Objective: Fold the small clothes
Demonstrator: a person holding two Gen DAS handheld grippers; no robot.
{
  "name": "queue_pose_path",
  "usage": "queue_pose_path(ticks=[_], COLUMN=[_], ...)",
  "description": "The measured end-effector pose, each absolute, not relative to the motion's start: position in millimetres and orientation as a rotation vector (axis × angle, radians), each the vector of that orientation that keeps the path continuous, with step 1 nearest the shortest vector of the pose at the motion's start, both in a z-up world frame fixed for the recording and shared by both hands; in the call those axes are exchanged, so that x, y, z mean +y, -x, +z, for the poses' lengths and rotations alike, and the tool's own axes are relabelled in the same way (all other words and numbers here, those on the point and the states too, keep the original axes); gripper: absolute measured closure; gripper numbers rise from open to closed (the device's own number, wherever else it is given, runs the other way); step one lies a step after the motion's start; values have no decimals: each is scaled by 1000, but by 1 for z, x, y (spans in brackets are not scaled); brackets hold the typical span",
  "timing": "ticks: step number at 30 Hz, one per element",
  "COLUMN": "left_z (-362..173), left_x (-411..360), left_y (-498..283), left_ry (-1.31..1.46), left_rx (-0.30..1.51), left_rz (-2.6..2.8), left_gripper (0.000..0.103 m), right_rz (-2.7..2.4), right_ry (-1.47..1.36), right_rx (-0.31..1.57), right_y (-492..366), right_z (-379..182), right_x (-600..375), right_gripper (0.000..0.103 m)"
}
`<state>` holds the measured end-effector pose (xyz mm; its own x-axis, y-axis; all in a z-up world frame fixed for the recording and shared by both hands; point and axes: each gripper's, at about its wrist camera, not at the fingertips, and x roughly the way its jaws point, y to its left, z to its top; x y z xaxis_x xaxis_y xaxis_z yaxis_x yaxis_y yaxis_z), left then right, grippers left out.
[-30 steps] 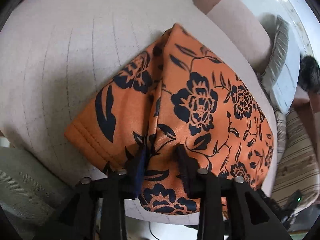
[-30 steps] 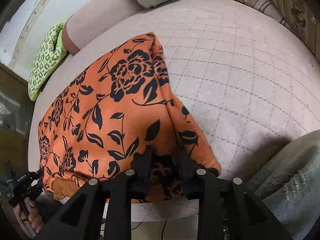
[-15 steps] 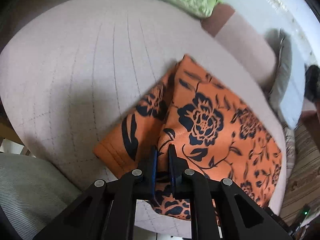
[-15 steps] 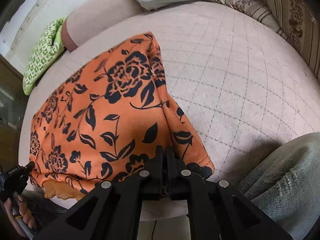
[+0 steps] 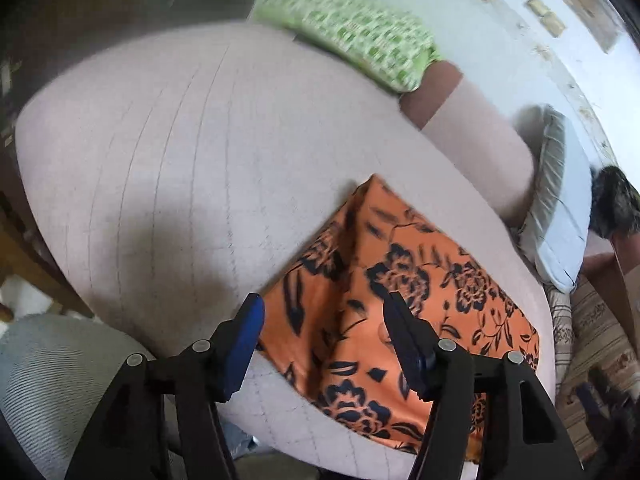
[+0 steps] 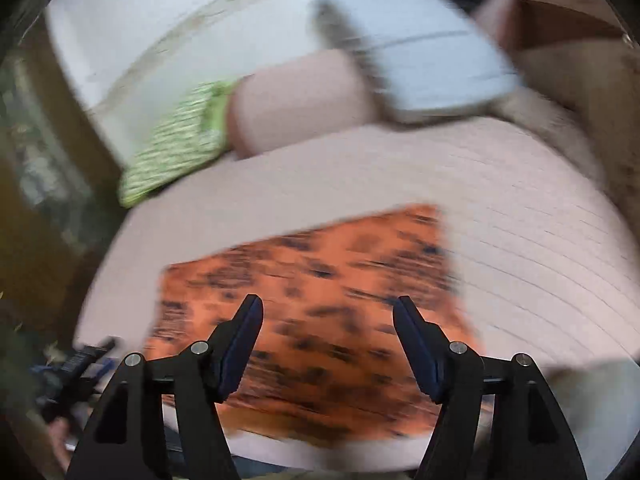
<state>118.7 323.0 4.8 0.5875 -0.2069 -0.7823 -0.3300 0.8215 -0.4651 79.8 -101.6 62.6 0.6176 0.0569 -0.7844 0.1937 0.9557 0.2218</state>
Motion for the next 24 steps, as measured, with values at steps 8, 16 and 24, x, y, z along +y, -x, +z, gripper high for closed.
queue_pose_path(ticks=[8, 16, 24], left_z=[-20, -45, -58], left_x=[322, 328, 328], left_y=[-163, -187, -193], left_ry=[620, 774, 761], left_rx=[1075, 1189, 1237], left_rz=[95, -128, -161], left_gripper=[42, 42, 49], right_rz=[305, 343, 396], right_ry=[-430, -394, -472], right_rx=[1164, 1312, 1444], right_y=[-180, -231, -245], right_z=[10, -24, -63], right_x=[18, 60, 84], right_gripper=[33, 33, 33])
